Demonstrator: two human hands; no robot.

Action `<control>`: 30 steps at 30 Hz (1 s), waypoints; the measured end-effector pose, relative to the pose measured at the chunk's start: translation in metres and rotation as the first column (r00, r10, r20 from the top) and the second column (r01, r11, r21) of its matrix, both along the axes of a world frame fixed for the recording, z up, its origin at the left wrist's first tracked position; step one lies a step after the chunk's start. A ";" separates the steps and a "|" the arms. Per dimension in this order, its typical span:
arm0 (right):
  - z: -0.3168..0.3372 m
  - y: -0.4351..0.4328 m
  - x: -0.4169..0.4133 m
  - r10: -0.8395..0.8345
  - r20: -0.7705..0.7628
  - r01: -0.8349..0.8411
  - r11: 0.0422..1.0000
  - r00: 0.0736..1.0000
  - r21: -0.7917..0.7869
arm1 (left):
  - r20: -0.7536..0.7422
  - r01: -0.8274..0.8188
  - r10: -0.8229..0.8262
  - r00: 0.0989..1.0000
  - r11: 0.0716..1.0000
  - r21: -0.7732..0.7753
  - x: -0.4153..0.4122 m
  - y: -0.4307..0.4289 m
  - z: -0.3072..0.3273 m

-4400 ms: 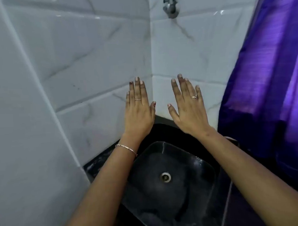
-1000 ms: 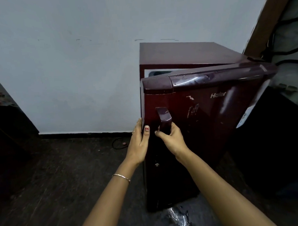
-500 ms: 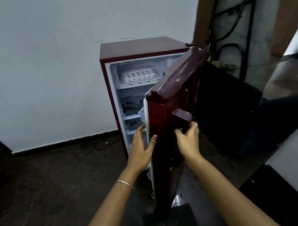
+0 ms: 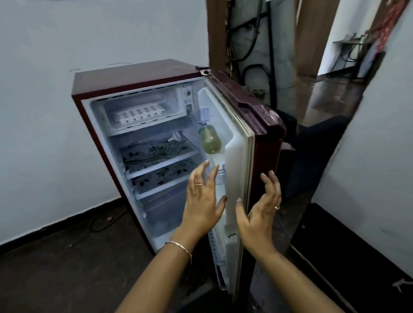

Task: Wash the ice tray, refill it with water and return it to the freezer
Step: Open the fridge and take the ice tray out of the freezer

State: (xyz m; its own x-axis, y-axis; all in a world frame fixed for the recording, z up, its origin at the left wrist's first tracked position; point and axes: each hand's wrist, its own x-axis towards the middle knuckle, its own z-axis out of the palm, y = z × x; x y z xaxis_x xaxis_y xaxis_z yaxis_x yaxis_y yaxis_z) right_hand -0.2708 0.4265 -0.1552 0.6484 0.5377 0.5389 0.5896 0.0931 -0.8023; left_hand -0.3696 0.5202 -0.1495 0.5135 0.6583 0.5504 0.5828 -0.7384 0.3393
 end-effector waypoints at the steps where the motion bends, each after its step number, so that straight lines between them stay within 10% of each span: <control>1: 0.000 0.001 0.005 -0.013 0.014 0.013 1.000 1.000 -0.010 | -0.051 0.005 -0.003 0.999 0.999 0.033 0.008 0.003 0.003; 15: 0.000 0.003 0.089 -0.063 0.482 0.288 0.866 0.874 -0.410 | -0.541 0.262 -0.180 0.821 0.962 0.078 0.094 0.030 0.032; 30: 0.010 0.006 0.133 -0.051 0.419 0.284 0.808 0.907 -0.516 | -0.631 0.349 -0.204 0.748 0.931 0.112 0.140 0.033 0.037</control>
